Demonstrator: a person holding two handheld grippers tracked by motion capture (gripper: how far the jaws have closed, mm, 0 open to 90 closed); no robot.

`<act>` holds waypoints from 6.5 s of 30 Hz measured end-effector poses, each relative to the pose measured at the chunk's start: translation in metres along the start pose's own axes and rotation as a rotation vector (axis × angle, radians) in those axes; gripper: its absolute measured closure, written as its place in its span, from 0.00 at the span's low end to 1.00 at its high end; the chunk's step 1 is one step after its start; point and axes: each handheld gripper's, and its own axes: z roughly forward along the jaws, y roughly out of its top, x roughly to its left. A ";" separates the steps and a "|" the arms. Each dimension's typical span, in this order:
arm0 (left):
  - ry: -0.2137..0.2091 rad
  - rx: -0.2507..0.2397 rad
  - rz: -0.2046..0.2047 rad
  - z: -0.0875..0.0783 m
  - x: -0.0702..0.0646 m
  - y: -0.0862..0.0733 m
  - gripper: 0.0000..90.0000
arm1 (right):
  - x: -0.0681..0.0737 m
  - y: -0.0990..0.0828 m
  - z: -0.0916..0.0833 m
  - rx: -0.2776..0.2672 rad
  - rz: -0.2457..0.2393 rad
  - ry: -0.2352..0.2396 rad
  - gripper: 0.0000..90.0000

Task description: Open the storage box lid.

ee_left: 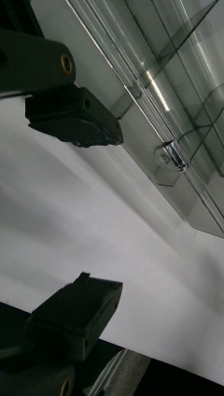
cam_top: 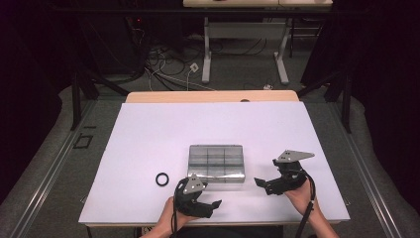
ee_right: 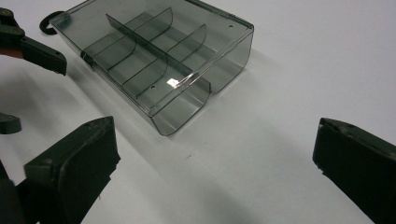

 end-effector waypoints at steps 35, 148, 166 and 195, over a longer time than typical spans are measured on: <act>0.013 -0.101 -0.165 0.014 0.014 -0.003 0.68 | 0.003 0.000 0.003 0.015 -0.006 0.011 0.00; -0.040 -0.143 -0.331 0.019 0.021 -0.005 0.87 | 0.006 0.001 0.008 0.025 -0.033 0.029 0.00; -0.052 -0.161 -0.360 0.018 0.026 -0.008 0.96 | 0.007 0.000 0.009 0.027 -0.023 0.029 0.00; -0.078 -0.192 -0.334 0.016 0.024 -0.006 0.98 | 0.007 0.001 0.009 0.025 -0.025 0.027 0.00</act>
